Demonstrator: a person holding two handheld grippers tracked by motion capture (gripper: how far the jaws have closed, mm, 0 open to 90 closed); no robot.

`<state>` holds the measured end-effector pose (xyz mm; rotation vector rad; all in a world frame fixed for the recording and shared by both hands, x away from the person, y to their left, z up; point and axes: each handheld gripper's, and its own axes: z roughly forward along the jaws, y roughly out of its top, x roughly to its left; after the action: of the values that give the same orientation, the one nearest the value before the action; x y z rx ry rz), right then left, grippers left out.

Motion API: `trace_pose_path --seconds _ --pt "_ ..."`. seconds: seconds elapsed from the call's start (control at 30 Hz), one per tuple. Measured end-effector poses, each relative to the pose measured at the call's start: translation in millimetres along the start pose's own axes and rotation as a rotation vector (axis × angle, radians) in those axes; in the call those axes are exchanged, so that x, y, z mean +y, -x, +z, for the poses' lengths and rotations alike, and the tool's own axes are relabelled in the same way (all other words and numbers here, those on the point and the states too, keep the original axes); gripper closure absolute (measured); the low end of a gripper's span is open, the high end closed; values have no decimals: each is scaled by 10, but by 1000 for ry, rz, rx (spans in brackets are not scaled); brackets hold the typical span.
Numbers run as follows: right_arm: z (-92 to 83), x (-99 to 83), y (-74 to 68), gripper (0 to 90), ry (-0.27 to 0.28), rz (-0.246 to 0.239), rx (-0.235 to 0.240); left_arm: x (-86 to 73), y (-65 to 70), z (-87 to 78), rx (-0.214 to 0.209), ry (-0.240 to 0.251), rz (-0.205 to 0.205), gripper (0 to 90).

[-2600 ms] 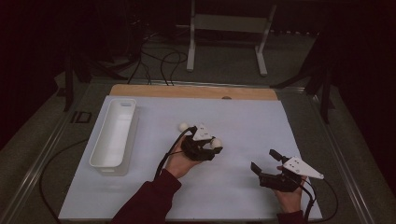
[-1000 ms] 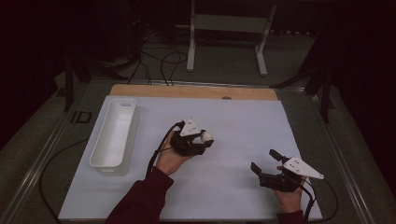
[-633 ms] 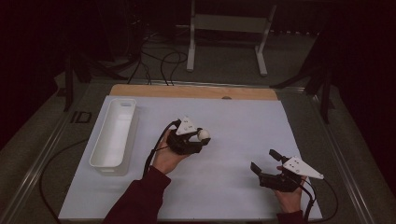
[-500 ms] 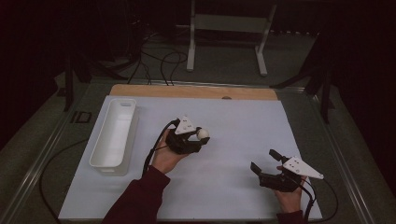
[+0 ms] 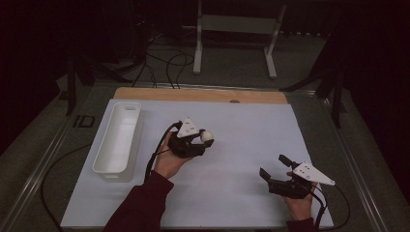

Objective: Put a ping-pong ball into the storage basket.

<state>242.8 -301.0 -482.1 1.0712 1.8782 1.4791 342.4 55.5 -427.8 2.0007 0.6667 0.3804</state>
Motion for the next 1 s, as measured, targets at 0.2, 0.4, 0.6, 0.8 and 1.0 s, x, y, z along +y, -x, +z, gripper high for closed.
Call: trace_pose_path --seconds 0.2,0.4,0.6,0.8,1.0 --pt "-2 1 1 77 2 3 0 -1 -16 -21 6 4 0 508" --pt "-4 1 1 77 2 5 -1 -1 -31 -47 13 10 -7 508" --pt "-4 1 1 77 3 4 0 -4 -60 -87 22 15 -7 508" --pt "-4 1 0 77 3 5 0 -12 -83 -121 32 19 -12 508" --pt "-5 1 -1 77 3 6 2 -11 -100 -152 39 21 -11 508"
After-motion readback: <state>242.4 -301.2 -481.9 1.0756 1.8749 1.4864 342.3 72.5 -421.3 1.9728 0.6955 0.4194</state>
